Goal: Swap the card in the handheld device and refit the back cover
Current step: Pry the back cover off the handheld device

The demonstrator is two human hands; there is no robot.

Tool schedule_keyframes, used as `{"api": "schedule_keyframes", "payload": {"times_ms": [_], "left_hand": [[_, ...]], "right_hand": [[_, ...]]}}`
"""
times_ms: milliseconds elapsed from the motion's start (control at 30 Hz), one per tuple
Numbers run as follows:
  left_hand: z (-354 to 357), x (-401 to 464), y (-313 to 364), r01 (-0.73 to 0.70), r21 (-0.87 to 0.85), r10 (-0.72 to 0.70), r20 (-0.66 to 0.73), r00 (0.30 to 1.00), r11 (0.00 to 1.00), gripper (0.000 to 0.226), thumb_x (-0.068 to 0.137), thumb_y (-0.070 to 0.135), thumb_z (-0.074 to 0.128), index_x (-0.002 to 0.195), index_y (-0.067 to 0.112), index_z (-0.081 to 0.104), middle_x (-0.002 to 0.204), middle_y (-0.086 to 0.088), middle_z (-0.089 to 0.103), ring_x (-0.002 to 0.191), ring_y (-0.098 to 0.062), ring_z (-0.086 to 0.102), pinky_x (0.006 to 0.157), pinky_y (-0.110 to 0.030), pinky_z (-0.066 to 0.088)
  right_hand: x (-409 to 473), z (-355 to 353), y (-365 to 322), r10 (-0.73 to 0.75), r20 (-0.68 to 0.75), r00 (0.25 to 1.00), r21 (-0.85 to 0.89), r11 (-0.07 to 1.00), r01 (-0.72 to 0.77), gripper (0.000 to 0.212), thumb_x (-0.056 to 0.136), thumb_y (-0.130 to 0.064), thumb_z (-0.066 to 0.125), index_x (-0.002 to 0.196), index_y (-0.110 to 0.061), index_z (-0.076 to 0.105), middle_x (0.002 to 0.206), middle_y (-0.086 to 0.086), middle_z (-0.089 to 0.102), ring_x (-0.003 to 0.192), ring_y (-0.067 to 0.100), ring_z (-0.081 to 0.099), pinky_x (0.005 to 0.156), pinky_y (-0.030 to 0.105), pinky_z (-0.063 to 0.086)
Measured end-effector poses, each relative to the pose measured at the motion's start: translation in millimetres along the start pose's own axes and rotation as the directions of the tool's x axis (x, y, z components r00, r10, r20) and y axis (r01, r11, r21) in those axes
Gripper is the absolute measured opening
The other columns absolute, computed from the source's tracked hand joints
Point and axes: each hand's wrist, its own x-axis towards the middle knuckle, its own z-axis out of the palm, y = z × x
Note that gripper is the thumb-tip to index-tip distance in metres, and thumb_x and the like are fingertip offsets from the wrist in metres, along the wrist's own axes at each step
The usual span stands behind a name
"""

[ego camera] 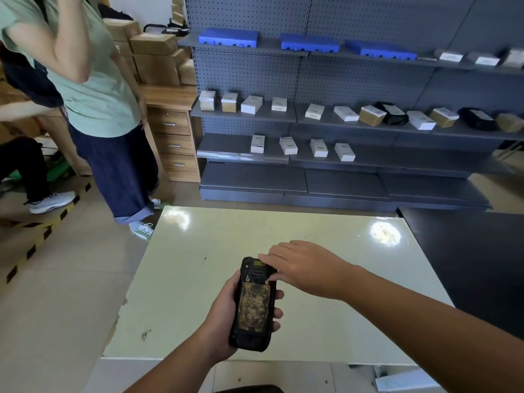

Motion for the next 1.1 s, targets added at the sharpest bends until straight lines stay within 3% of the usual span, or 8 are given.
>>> {"api": "schedule_keyframes", "payload": {"times_ms": [167, 233, 333, 467, 567, 800, 1000, 1100], "left_hand": [[-5.3, 8.0, -3.8, -0.097, 0.032, 0.099, -0.072, 0.993, 0.995, 0.066, 0.101, 0.058, 0.035, 0.127, 0.006, 0.068, 0.113, -0.021, 0.07, 0.086, -0.038, 0.065, 0.078, -0.047, 0.056], [-4.8, 11.1, -4.0, -0.165, 0.098, 0.179, -0.161, 0.971, 0.981, 0.064, 0.101, 0.059, 0.033, 0.125, 0.013, 0.071, 0.117, -0.019, 0.074, 0.094, -0.039, 0.07, 0.083, -0.05, 0.059], [-4.0, 16.4, -2.0, -0.333, 0.29, 0.412, -0.28, 0.867, 0.898, 0.045, 0.105, 0.054, 0.031, 0.143, 0.042, 0.052, 0.135, -0.008, 0.068, 0.109, -0.032, 0.071, 0.086, -0.052, 0.06], [5.0, 15.4, 7.7, -0.395, 0.418, 0.533, -0.291, 0.795, 0.818, 0.038, 0.108, 0.047, 0.029, 0.135, 0.072, 0.037, 0.143, 0.01, 0.059, 0.117, -0.02, 0.068, 0.098, -0.055, 0.055], [15.8, 10.8, 10.5, -0.352, 0.374, 0.471, -0.301, 0.829, 0.858, 0.035, 0.103, 0.057, 0.035, 0.136, 0.065, 0.046, 0.134, 0.008, 0.067, 0.111, -0.02, 0.072, 0.098, -0.051, 0.055], [38.4, -1.5, 6.0, -0.304, 0.174, 0.343, -0.282, 0.896, 0.937, 0.061, 0.082, 0.08, 0.05, 0.11, 0.034, 0.079, 0.11, -0.003, 0.081, 0.105, -0.025, 0.075, 0.104, -0.051, 0.05], [19.0, 9.0, -1.2, -0.48, 0.598, 0.675, -0.144, 0.724, 0.642, 0.041, 0.108, 0.043, 0.031, 0.132, 0.076, 0.036, 0.131, 0.048, 0.054, 0.122, 0.017, 0.052, 0.092, -0.01, 0.048], [16.8, 8.1, 2.9, -0.524, 0.635, 0.694, -0.026, 0.719, 0.568, 0.056, 0.081, 0.082, 0.044, 0.136, 0.076, 0.029, 0.129, 0.037, 0.062, 0.115, 0.004, 0.064, 0.081, -0.018, 0.056]], "right_hand": [[7.4, 4.6, -11.5, 0.397, 0.122, 0.91, 0.415, 0.812, -0.41, 0.04, 0.102, -0.037, 0.059, 0.141, -0.027, 0.056, 0.129, -0.006, 0.061, 0.118, 0.014, 0.055, 0.098, 0.036, 0.049], [19.7, 10.3, -25.2, 0.611, 0.335, 0.717, 0.624, 0.426, -0.655, 0.045, 0.101, -0.035, 0.061, 0.143, -0.021, 0.054, 0.133, -0.002, 0.06, 0.119, 0.018, 0.059, 0.097, 0.035, 0.05], [41.1, 16.0, -56.8, 0.667, 0.503, 0.55, 0.786, -0.089, -0.611, 0.034, 0.099, -0.027, 0.054, 0.132, -0.02, 0.061, 0.116, 0.001, 0.071, 0.098, 0.02, 0.069, 0.084, 0.037, 0.059], [51.6, 15.7, -91.4, 0.82, 0.334, 0.465, 0.88, -0.095, -0.465, 0.045, 0.103, -0.033, 0.052, 0.148, -0.037, 0.048, 0.134, -0.016, 0.061, 0.122, 0.008, 0.06, 0.106, 0.028, 0.048], [49.8, 22.1, -101.4, 0.87, 0.305, 0.387, 0.885, -0.109, -0.452, 0.057, 0.102, -0.043, 0.053, 0.156, -0.039, 0.036, 0.143, -0.022, 0.053, 0.13, 0.003, 0.054, 0.109, 0.027, 0.046], [44.4, 7.1, -104.4, 0.872, 0.386, 0.302, 0.914, -0.317, -0.254, 0.05, 0.097, -0.024, 0.061, 0.143, -0.04, 0.056, 0.132, -0.024, 0.065, 0.113, -0.004, 0.065, 0.099, 0.024, 0.056], [50.8, -16.2, -105.3, 0.749, 0.593, 0.296, 0.787, -0.616, -0.018, 0.047, 0.1, -0.01, 0.05, 0.12, -0.046, 0.072, 0.111, -0.013, 0.078, 0.099, 0.01, 0.075, 0.089, 0.035, 0.063], [51.1, -19.8, -104.4, 0.741, 0.594, 0.312, 0.776, -0.631, 0.021, 0.047, 0.1, -0.009, 0.049, 0.11, -0.046, 0.076, 0.104, -0.012, 0.081, 0.095, 0.011, 0.077, 0.087, 0.037, 0.064]]}}
